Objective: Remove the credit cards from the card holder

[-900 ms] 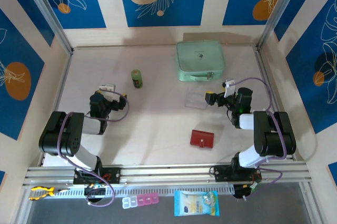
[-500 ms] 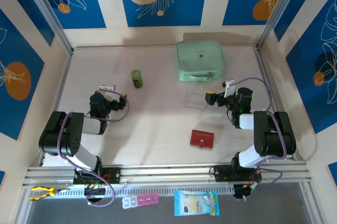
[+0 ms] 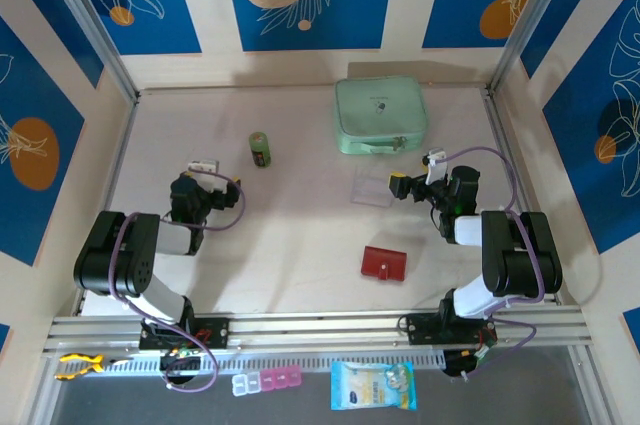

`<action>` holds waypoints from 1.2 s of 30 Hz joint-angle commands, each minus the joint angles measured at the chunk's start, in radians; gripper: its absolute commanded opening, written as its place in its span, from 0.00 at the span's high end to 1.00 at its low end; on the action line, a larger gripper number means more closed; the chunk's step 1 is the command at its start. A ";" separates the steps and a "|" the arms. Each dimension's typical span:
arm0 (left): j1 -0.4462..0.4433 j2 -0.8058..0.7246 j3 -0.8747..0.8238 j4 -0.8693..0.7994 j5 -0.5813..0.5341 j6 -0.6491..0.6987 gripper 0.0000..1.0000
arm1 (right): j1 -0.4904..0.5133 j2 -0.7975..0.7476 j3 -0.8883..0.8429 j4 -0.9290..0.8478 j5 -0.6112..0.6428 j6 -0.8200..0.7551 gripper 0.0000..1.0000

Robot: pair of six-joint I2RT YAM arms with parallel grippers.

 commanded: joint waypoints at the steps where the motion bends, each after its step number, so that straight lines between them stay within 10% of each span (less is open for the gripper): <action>1: 0.011 -0.005 0.025 -0.008 -0.035 -0.009 0.00 | -0.003 0.000 -0.006 0.017 -0.022 -0.016 0.01; 20: 0.010 -0.059 0.027 -0.052 -0.047 -0.010 0.00 | 0.038 -0.057 0.026 -0.091 0.113 -0.016 0.01; 36: -0.009 -0.282 0.231 -0.639 -0.105 -0.161 0.00 | 0.164 -0.241 0.235 -0.704 0.326 0.078 0.07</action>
